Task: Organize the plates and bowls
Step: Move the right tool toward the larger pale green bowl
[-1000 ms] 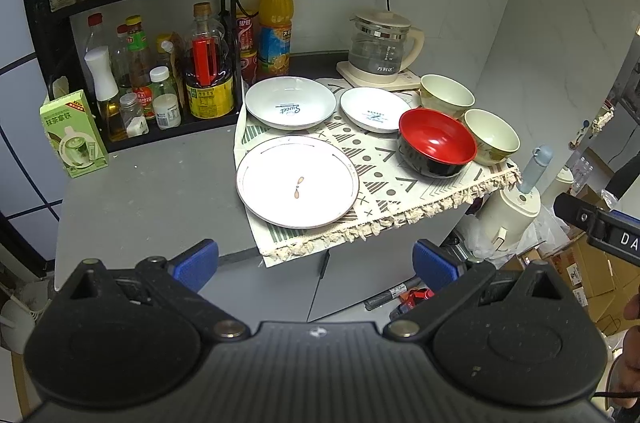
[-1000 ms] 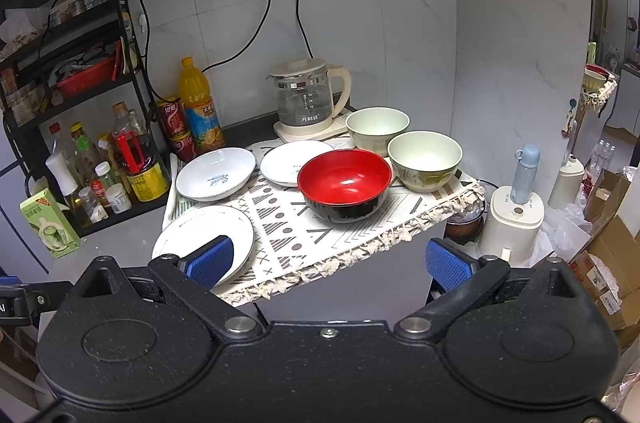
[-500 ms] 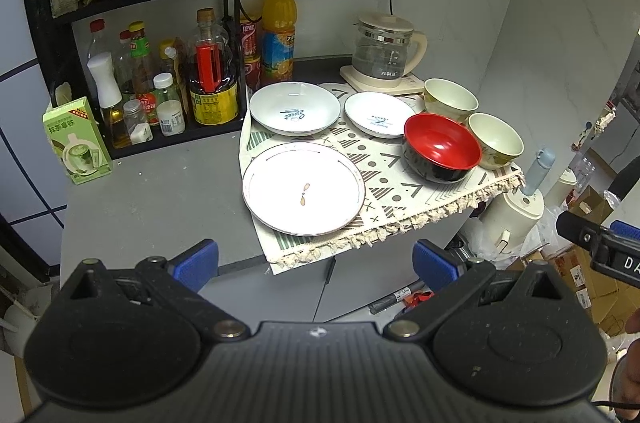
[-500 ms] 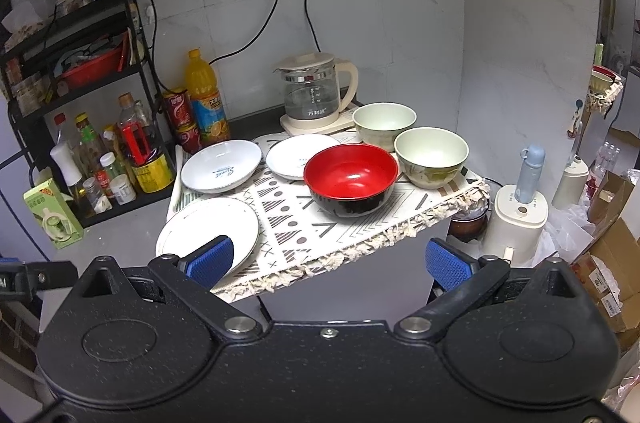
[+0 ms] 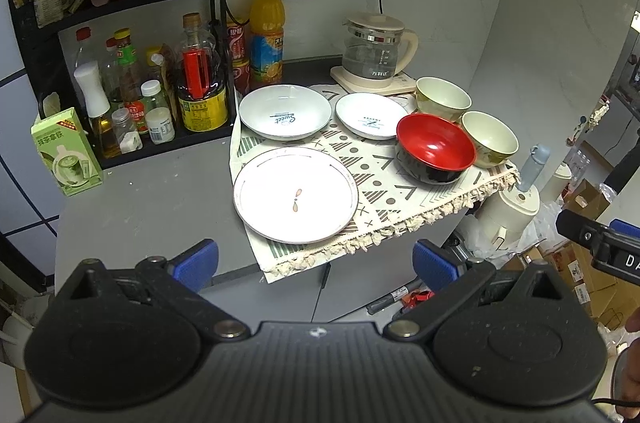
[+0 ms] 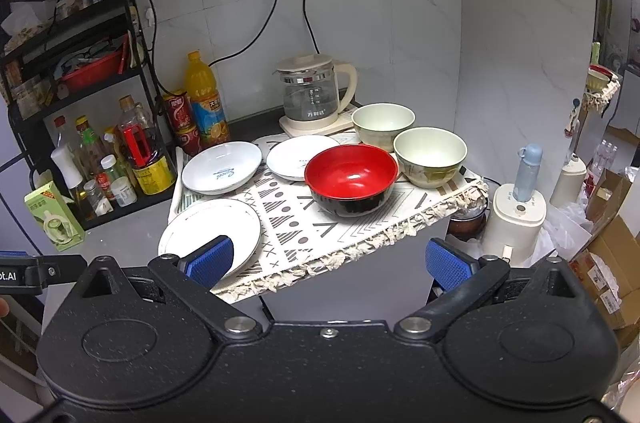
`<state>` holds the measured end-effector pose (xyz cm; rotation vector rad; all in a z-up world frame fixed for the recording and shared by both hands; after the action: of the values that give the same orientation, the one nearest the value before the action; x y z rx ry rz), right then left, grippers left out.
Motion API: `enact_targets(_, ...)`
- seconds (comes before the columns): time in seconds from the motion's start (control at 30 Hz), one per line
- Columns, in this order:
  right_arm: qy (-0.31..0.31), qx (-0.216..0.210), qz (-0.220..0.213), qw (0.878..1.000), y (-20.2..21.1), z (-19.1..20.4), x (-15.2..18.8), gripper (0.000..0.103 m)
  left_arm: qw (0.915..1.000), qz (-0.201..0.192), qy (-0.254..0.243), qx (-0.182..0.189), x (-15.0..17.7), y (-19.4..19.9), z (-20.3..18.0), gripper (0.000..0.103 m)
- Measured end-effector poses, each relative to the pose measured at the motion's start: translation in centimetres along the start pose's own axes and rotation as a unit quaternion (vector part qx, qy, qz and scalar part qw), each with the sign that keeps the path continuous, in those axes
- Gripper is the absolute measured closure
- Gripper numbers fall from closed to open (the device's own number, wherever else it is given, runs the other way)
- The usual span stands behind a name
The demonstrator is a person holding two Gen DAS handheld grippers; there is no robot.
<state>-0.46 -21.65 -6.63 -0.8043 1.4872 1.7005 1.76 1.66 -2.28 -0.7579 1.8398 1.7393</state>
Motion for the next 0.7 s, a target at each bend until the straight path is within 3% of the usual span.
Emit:
enact_targets(0.3, -0.009, -0.002, 0.007, 1.000, -2.8, -1.2, -1.0, 0.000, 0.9998, 0.014, 0.009, -0.006, -2.2, -3.2, -1.0, 0.001)
enact_targets(0.7, -0.010, -0.009, 0.018, 1.000, -8.9, -4.3, -4.8, 0.000, 0.9994, 0.026, 0.013, -0.018, -7.1, -9.0, -4.0, 0.001)
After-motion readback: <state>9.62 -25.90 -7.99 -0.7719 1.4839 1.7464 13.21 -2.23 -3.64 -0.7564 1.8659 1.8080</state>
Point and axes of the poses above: each gripper's, at about its wrist camera, not at the fingertips, and y roughly against the way its jaws point, z to its left, x to its underside, the point moved 4 cm from there along -y, roughly the way its jaws point, and after that the axes turned 1 degree about -y, right-handed, at the moved point
